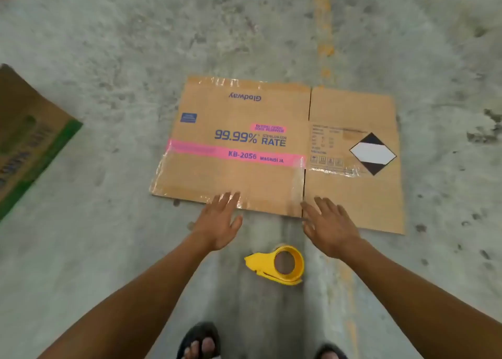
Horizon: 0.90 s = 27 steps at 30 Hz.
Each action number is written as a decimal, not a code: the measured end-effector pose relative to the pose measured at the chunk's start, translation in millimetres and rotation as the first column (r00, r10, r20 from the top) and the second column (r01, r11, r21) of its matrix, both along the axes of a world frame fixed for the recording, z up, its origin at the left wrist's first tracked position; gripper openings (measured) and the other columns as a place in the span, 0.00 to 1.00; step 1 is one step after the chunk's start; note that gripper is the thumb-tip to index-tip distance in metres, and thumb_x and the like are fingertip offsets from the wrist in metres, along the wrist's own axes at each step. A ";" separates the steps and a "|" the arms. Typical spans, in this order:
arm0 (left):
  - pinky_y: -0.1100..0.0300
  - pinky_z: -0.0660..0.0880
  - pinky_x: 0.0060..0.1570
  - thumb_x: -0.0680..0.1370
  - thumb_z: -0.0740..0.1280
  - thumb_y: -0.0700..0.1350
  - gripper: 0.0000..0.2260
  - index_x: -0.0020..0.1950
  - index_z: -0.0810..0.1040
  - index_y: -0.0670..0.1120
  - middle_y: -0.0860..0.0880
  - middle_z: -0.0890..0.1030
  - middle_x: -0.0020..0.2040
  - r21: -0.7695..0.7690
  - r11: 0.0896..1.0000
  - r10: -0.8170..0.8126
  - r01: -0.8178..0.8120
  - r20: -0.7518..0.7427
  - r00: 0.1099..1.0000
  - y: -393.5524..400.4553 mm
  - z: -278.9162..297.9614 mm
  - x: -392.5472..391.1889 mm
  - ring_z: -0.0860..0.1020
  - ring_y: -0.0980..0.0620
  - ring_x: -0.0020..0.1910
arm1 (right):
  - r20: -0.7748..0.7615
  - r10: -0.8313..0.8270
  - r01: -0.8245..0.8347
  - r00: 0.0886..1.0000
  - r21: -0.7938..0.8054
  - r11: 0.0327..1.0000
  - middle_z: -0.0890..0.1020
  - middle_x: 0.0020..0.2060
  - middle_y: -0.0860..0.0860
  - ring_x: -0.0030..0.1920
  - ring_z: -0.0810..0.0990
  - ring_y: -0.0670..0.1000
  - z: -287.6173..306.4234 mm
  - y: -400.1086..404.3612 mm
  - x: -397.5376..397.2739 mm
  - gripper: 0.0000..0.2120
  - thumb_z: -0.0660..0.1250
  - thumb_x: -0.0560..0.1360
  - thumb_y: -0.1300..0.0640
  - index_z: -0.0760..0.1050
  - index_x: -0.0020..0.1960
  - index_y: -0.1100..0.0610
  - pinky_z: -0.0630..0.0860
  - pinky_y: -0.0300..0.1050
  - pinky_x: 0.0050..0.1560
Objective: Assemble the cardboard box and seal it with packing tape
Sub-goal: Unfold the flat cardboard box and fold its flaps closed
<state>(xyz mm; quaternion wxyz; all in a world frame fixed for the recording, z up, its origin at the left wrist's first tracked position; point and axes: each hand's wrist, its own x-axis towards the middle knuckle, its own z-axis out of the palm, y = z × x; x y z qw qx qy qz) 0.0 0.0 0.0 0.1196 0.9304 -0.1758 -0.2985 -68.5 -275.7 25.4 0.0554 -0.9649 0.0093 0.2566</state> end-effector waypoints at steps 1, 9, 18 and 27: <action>0.50 0.53 0.75 0.75 0.41 0.63 0.36 0.80 0.50 0.49 0.47 0.54 0.80 -0.003 1.000 -0.006 0.006 0.004 1.000 5.7 -14.2 0.8 0.53 0.42 0.78 | 0.011 0.054 -0.054 0.998 -0.027 0.998 0.59 0.76 0.55 0.76 0.55 0.58 -13.5 -0.9 -0.2 0.26 0.52 0.81 0.45 0.55 0.77 0.48 0.59 0.58 0.72; 0.45 0.49 0.75 0.82 0.51 0.58 0.28 0.79 0.41 0.60 0.53 0.39 0.80 0.269 0.903 -0.370 0.335 0.090 0.925 42.9 -63.3 54.2 0.41 0.42 0.79 | 0.009 0.336 -0.328 0.942 -0.196 0.924 0.38 0.79 0.56 0.77 0.42 0.66 -78.9 -18.2 21.6 0.35 0.59 0.80 0.45 0.38 0.76 0.33 0.58 0.71 0.67; 0.45 0.55 0.75 0.81 0.52 0.63 0.31 0.78 0.37 0.62 0.52 0.38 0.80 0.332 0.874 -0.404 0.354 0.093 0.910 47.4 -61.1 86.7 0.44 0.42 0.79 | -0.111 0.480 -0.490 0.870 -0.302 0.818 0.37 0.78 0.59 0.73 0.50 0.73 -69.2 -17.6 35.0 0.43 0.58 0.80 0.67 0.32 0.76 0.41 0.75 0.65 0.55; 0.41 0.47 0.74 0.60 0.24 0.78 0.50 0.78 0.53 0.62 0.52 0.53 0.81 0.115 0.993 -0.030 -0.021 0.431 0.902 58.7 -17.6 102.0 0.49 0.45 0.79 | 0.038 0.419 -0.394 0.907 -0.273 0.878 0.48 0.80 0.49 0.66 0.70 0.63 2.1 -27.6 66.4 0.39 0.54 0.80 0.65 0.33 0.76 0.39 0.73 0.53 0.58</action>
